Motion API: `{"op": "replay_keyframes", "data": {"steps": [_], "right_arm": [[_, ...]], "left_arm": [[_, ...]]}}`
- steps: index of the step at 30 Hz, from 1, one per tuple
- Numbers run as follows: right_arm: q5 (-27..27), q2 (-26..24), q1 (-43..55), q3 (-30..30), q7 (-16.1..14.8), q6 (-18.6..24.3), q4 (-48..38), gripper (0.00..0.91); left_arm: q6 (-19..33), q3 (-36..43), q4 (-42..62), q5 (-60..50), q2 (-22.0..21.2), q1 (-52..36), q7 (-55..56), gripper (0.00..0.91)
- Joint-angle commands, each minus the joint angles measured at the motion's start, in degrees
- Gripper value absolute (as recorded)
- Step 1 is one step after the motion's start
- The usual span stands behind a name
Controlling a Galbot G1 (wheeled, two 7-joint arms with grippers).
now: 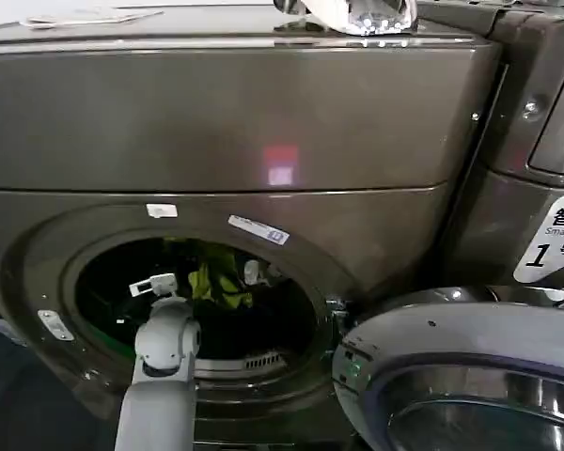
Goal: Grasp the clothes from the dryer.
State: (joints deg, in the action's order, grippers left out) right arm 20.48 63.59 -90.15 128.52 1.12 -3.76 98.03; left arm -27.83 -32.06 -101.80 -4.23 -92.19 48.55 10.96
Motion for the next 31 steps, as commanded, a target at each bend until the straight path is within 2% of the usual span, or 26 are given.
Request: {"op": "replay_keyframes", "data": {"steps": [1,11,31], "right_arm": [[0.2,0.0,0.1,-0.1,-0.1,0.1,0.1,0.907],[-0.1,0.3,-0.1,0.3,-0.8,-1.2,1.0,0.907],[0.1,0.4,-0.1,1.3,-0.2,-2.4,2.0,0.907]], "left_arm": [[0.0,0.2,-0.1,0.2,-1.3,0.0,0.1,0.0],[0.0,0.7,0.4,-0.4,-1.1,0.0,-0.6,0.0],[0.2,2.0,0.1,-0.9,-0.2,0.6,-1.9,0.0]]}}
